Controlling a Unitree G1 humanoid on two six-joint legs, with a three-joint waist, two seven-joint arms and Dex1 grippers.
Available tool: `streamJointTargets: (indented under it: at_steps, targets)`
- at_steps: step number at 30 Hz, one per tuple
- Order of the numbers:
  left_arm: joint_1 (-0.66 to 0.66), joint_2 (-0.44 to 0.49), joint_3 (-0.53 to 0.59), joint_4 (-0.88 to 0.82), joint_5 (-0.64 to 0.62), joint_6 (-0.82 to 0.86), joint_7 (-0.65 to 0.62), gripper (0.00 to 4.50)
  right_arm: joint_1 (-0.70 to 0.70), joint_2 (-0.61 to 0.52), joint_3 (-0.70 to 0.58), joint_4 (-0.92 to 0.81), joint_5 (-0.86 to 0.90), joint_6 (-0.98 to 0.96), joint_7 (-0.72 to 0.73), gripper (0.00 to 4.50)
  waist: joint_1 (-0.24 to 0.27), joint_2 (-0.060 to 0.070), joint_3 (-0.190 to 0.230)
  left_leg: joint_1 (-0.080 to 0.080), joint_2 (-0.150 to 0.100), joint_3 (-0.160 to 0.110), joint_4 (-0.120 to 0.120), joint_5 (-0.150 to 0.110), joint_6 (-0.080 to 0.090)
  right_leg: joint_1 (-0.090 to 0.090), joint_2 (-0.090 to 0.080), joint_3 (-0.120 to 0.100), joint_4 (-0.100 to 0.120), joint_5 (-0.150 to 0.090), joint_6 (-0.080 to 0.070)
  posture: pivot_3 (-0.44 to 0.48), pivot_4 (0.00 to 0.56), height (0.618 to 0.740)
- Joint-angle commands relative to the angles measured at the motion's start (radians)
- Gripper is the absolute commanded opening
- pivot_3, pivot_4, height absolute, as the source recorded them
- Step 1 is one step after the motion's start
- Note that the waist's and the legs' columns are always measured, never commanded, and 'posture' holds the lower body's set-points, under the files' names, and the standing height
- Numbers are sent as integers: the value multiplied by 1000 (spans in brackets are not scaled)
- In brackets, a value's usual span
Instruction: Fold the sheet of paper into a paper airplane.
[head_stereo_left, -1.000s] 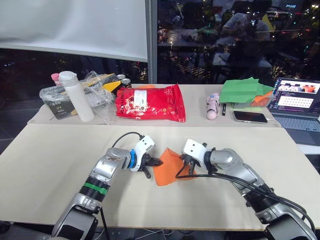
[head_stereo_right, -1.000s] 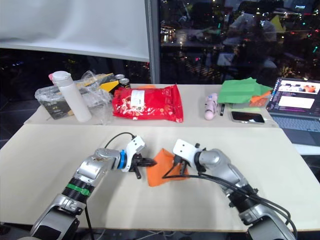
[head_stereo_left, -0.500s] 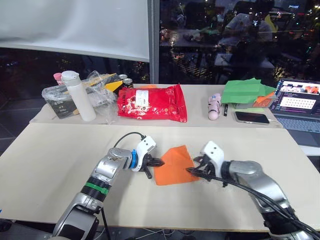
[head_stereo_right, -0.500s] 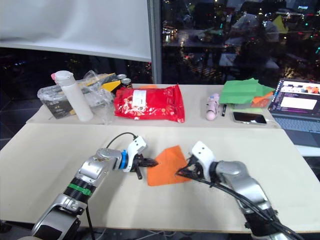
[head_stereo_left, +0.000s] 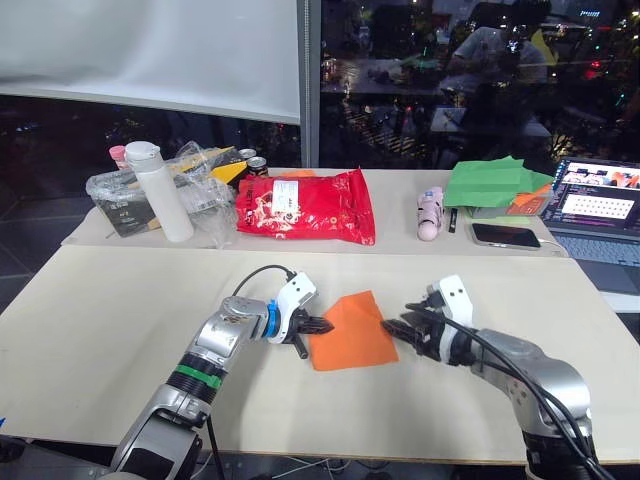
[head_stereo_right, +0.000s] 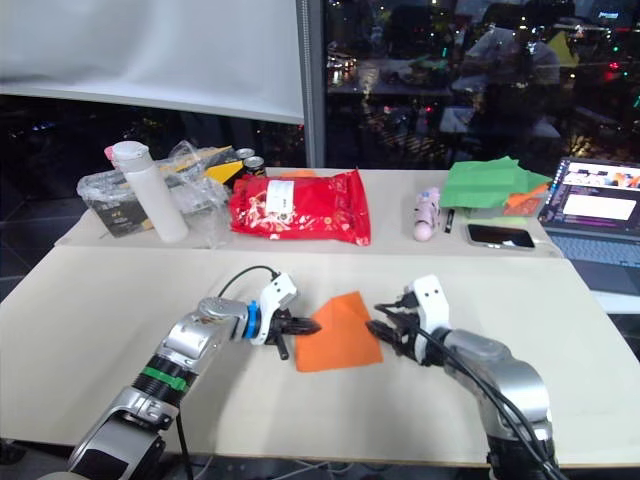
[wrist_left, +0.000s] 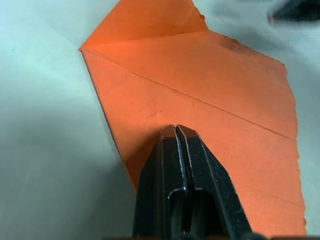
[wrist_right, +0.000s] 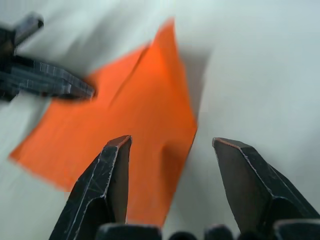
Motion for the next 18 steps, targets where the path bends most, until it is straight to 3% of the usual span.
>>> streamJointTargets:
  at_steps: [1,4,7,13,18]
  targets:
    - [-4,-4,-11,12,16,-1,15,0,-54,4,61,55,-29,-98,-12,2886,0,0,0,0,0,0,0,0,0,0,0,0,0,0,0,0,150,719]
    - [-4,-3,-9,13,17,-4,21,0,-137,45,42,188,-56,-158,-78,2886,1,0,0,0,0,0,0,0,0,0,0,0,0,0,0,0,150,719]
    - [-2,-3,-5,9,16,-3,30,0,-221,74,7,311,-71,-207,-135,2103,2,0,0,0,0,0,0,0,0,0,0,0,1,0,-1,0,150,719]
    - [6,4,0,-4,13,3,38,0,-300,111,-6,451,-73,-280,-165,100,2,1,0,0,0,0,0,0,1,0,0,0,1,2,-3,0,150,719]
    - [7,1,3,-4,12,6,52,0,-262,147,53,457,-25,-220,-101,16,-1,1,0,0,0,0,0,0,1,0,0,0,2,2,-3,0,150,719]
